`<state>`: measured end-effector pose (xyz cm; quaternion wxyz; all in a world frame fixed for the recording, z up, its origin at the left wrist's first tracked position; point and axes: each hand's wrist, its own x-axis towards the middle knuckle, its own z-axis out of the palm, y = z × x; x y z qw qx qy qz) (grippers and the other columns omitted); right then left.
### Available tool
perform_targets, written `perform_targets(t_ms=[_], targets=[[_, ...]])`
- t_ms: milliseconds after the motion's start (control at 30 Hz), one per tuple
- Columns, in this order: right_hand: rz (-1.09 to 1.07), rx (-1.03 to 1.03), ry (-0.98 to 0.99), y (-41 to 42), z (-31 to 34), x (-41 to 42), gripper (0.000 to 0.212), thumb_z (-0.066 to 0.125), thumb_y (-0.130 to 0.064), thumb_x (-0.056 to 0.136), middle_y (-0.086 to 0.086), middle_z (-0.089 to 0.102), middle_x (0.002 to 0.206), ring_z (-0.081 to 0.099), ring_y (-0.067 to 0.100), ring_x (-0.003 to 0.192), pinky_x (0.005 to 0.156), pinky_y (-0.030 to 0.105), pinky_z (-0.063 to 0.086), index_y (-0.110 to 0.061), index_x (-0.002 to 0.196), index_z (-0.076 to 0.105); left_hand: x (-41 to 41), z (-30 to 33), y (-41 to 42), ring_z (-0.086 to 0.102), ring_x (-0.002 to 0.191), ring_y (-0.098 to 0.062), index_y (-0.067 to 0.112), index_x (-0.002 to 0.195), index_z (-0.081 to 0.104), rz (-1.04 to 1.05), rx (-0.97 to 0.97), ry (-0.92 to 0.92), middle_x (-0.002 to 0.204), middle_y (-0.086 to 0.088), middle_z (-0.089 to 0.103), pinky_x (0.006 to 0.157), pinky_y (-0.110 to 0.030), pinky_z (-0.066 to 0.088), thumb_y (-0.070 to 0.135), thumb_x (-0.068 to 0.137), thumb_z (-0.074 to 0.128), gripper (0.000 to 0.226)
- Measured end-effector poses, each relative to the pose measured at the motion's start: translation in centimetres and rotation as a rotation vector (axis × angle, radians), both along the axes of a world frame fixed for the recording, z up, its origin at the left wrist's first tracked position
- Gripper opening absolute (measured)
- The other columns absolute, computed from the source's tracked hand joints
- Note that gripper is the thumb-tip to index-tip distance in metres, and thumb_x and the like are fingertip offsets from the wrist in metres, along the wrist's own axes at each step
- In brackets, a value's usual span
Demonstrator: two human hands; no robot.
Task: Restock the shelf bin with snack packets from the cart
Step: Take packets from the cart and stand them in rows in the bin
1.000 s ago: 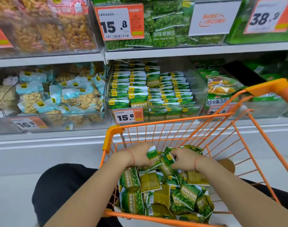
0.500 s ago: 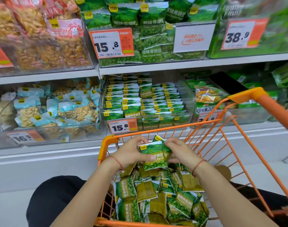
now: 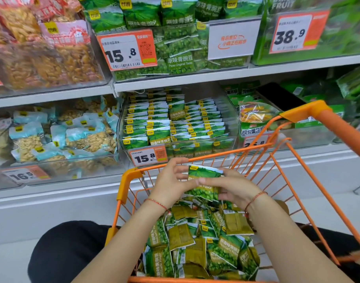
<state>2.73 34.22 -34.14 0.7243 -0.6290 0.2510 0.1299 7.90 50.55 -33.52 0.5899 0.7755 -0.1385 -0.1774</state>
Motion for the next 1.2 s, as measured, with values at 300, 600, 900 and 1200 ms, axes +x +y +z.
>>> perform_targets(t_ms=[300, 600, 900, 1200], targets=[[-0.031, 0.003, 0.021, -0.2, -1.4, 0.2, 0.089, 0.074, -0.019, 0.08, 0.015, 0.03, 0.15, 0.034, 0.024, 0.133, 0.109, 0.045, 0.03, -0.001, 0.146, 0.017, 0.4, 0.1, -0.4, 0.062, 0.093, -0.016, 0.017, 0.109, 0.053, -0.081, 0.086, 0.1, 0.098, 0.002, 0.058, 0.081, -0.024, 0.054, 0.014, 0.085, 0.07, 0.029], [0.003, -0.143, 0.174, -1.0, -2.9, 0.1, 0.073, 0.069, -0.017, 0.084, 0.013, 0.031, 0.15, 0.036, 0.032, 0.132, 0.099, 0.048, 0.042, -0.007, 0.143, 0.028, -2.9, -2.1, 0.6, 0.054, 0.115, -0.034, 0.006, 0.137, 0.045, -1.007, 1.321, -0.24, 0.128, -0.019, 0.054, 0.084, -0.039, 0.048, 0.031, 0.089, 0.064, 0.058], [-0.098, -0.041, 0.209, -0.5, -1.9, 0.0, 0.046, 0.068, -0.01, 0.083, 0.014, 0.051, 0.125, 0.053, 0.028, 0.112, 0.069, 0.038, 0.056, -0.007, 0.121, 0.043, -3.0, -5.1, -0.1, 0.059, 0.095, -0.036, 0.007, 0.145, 0.027, -1.034, 1.449, -0.248, 0.122, -0.024, 0.054, 0.069, -0.039, 0.046, 0.008, 0.09, 0.055, 0.062], [-0.069, -0.357, 0.086, -0.4, -0.1, -0.2, 0.072, 0.058, -0.022, 0.09, 0.012, 0.031, 0.149, 0.036, 0.031, 0.131, 0.098, 0.043, 0.04, -0.007, 0.149, 0.018, 1.9, -0.4, 3.6, 0.067, 0.072, -0.009, 0.015, 0.105, 0.053, -0.462, 0.227, 0.424, 0.087, 0.001, 0.058, 0.051, -0.015, 0.048, 0.007, 0.092, 0.059, 0.016]])
